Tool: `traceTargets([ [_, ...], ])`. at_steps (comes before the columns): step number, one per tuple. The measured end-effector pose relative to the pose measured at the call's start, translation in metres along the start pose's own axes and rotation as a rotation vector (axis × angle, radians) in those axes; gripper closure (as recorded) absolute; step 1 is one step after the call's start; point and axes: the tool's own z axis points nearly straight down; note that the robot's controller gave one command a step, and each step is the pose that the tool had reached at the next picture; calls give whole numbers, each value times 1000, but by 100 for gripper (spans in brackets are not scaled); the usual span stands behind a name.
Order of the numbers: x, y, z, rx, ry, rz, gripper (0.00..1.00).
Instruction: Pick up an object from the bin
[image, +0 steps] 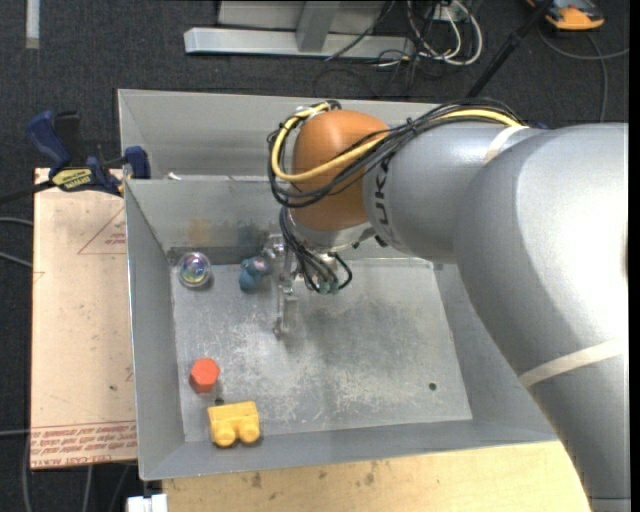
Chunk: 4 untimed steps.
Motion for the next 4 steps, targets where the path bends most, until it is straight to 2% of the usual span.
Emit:
traceTargets([
  [1, 6, 41, -65, -3, -9, -83, 0],
  [2, -4, 17, -61, -1, -4, 18, 0],
  [3, -2, -7, -7, 1, 3, 125, 0],
  [4, -3, -6, -9, -1, -1, 125, 100],
])
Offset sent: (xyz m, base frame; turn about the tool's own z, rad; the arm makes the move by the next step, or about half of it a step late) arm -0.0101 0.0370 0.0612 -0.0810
